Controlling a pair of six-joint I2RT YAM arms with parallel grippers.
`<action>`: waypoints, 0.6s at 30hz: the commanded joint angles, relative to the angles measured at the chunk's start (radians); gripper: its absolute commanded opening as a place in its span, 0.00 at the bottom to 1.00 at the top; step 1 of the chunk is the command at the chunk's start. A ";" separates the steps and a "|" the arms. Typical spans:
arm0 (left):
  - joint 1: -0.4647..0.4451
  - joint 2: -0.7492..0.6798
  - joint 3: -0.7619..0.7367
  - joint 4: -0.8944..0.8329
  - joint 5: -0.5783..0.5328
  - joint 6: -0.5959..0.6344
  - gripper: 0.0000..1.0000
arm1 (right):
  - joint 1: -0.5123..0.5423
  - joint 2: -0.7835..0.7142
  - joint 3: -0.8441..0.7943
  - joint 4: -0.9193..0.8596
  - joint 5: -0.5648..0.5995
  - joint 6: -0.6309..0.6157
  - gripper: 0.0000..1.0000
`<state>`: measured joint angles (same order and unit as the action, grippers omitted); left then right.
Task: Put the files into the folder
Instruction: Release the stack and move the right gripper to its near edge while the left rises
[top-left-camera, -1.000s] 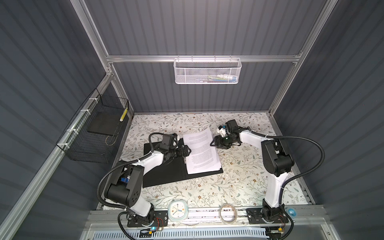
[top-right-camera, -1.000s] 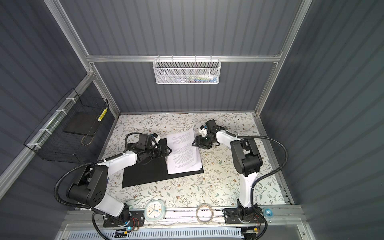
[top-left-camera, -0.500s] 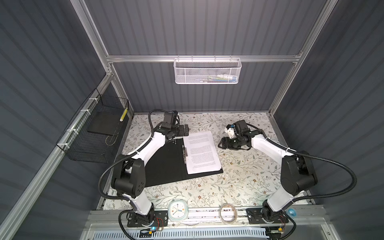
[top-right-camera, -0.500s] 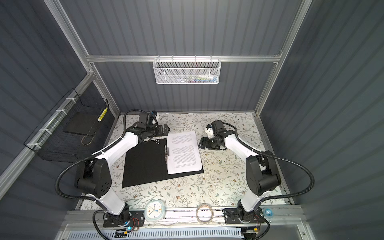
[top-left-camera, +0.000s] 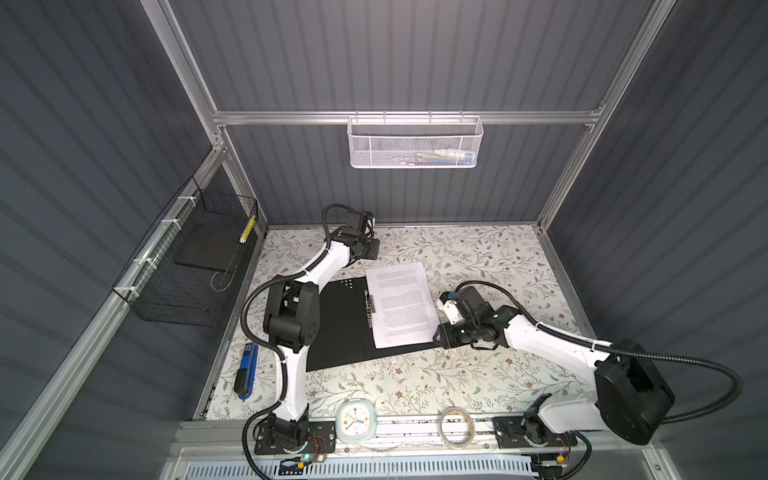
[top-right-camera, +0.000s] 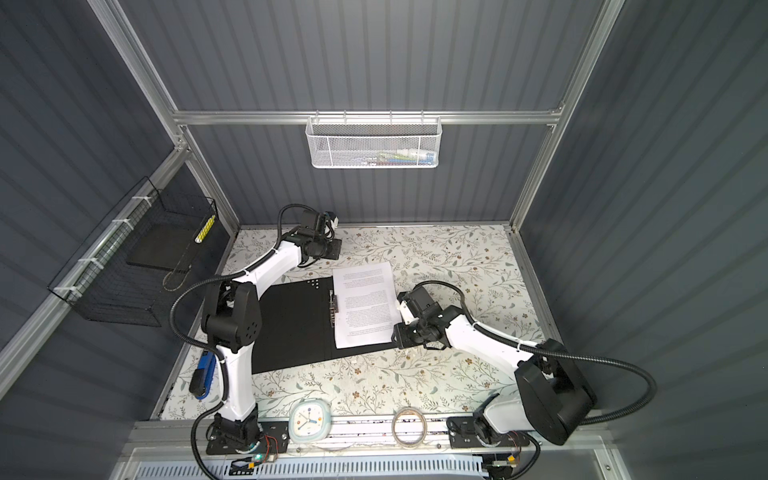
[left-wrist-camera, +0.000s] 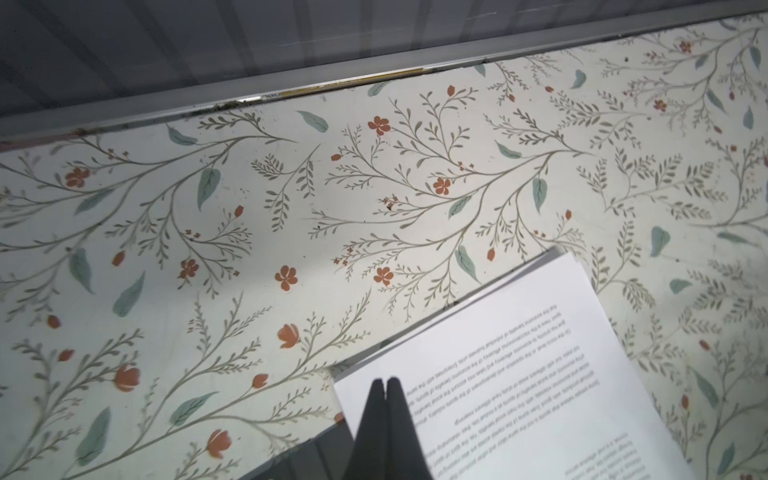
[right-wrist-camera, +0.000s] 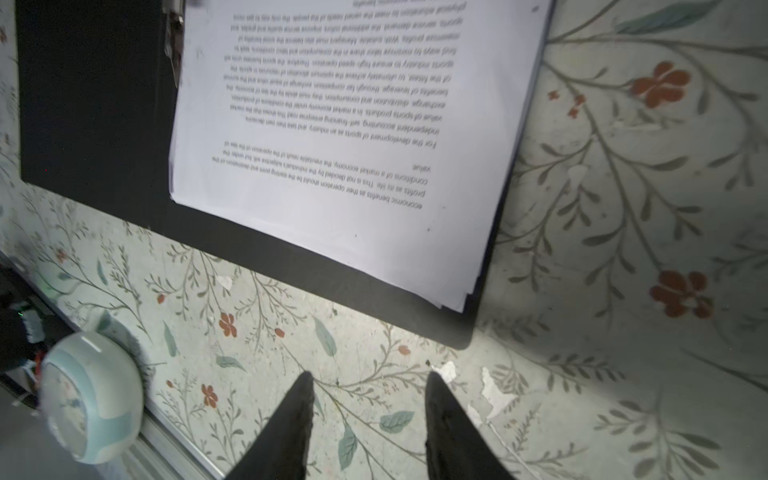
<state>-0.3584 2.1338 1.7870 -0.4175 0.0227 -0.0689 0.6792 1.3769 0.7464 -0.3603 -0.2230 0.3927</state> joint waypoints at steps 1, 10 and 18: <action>0.003 0.090 0.094 -0.033 0.020 0.067 0.00 | 0.048 -0.012 -0.040 0.082 0.044 0.046 0.32; 0.003 0.323 0.314 -0.118 0.004 0.163 0.00 | 0.104 0.049 -0.072 0.116 0.040 0.056 0.00; 0.003 0.404 0.401 -0.181 -0.019 0.214 0.00 | 0.138 0.103 -0.063 0.137 0.059 0.062 0.00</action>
<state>-0.3584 2.4996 2.1399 -0.5270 0.0208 0.0967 0.8066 1.4574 0.6792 -0.2268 -0.1864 0.4469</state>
